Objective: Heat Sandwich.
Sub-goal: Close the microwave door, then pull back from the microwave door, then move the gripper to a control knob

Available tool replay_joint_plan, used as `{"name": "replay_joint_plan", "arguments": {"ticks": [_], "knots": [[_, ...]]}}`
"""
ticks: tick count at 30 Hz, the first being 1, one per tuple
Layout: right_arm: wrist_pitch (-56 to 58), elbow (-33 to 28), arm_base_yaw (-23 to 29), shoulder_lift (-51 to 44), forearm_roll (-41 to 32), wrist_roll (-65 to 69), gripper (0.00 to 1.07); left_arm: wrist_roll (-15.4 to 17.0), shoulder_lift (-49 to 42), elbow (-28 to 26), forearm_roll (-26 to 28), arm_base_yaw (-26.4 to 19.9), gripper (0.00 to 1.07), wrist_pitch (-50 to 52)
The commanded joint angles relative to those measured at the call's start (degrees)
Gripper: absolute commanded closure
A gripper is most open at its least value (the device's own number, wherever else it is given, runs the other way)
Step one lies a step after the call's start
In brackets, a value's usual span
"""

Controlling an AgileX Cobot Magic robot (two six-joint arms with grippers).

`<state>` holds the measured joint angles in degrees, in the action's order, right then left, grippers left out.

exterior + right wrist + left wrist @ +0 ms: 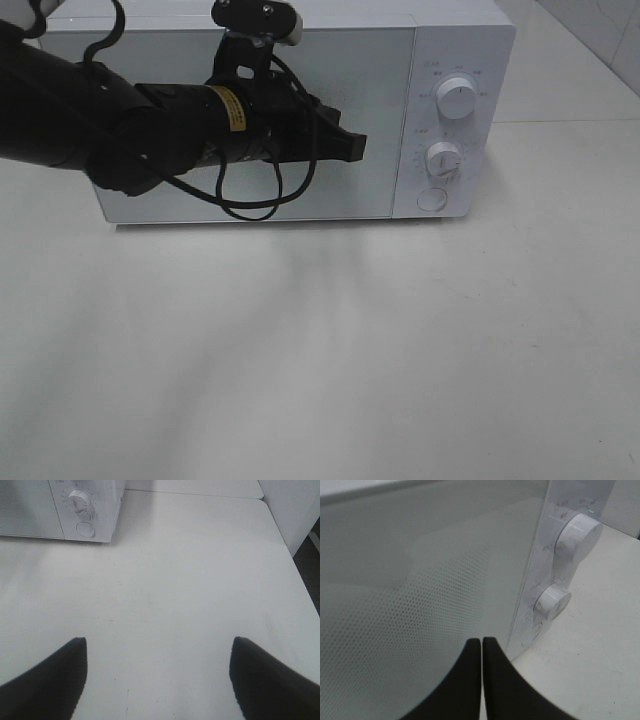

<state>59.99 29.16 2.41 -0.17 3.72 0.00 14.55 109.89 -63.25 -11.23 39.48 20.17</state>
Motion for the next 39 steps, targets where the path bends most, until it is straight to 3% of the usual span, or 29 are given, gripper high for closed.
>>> {"name": "replay_joint_plan", "arguments": {"ticks": [1, 3, 5, 6, 7, 9, 10, 11, 20, 26, 29, 34, 39], "knots": [[-0.46, -0.29, -0.46, -1.49, 0.0, 0.63, 0.31, 0.23, -3.55, 2.92, 0.17, 0.29, 1.06, -1.26], [-0.46, -0.29, -0.46, -1.49, 0.0, 0.69, 0.31, -0.06, -5.9, 4.3, -1.03, 0.29, 1.01, -6.36], [-0.46, -0.29, -0.46, -1.49, 0.0, 0.69, 0.31, 0.0, -7.51, 4.87, -1.6, 0.29, 0.88, -10.08], [-0.46, -0.29, -0.46, -1.49, 0.0, 0.69, 0.31, 0.0, -7.51, 4.87, -1.6, 0.29, 0.88, -10.08], [-0.46, -0.29, -0.46, -1.49, 0.0, 0.69, 0.31, 0.11, -9.05, 4.98, -1.6, 0.29, 0.61, -14.61], [-0.46, -0.29, -0.46, -1.49, 0.0, 0.69, 0.31, 0.23, -10.31, 4.98, -1.2, 0.29, 0.24, -18.68], [-0.46, -0.29, -0.46, -1.49, 0.0, 0.69, 0.31, 0.23, -10.31, 4.98, -1.2, 0.29, 0.24, -18.68], [-0.46, -0.29, -0.46, -1.49, 0.0, 0.63, 0.31, 0.29, -11.46, 4.98, -1.09, 0.29, 0.01, -23.09], [-0.46, -0.29, -0.46, -1.49, 0.0, 0.63, 0.31, 0.17, -17.76, 4.98, -1.15, 0.29, 0.04, -43.09], [-0.46, -0.29, -0.46, -1.49, 0.0, 0.63, 0.31, 0.4, -21.72, 4.93, 2.98, -1.09, 0.05, -52.71], [-0.46, -0.29, -0.46, -1.49, 0.0, 0.63, 0.31, -0.11, -23.84, 4.93, 7.28, -4.64, 0.05, -57.52], [-0.46, -0.29, -0.46, -1.49, 0.0, 0.63, 0.31, -1.2, -26.18, 4.93, 9.17, -9.68, 0.05, -62.74], [-0.46, -0.29, -0.46, -1.49, 0.0, 0.63, 0.31, -5.56, -31.17, 4.93, 12.2, -18.11, 0.05, -69.04]]}}
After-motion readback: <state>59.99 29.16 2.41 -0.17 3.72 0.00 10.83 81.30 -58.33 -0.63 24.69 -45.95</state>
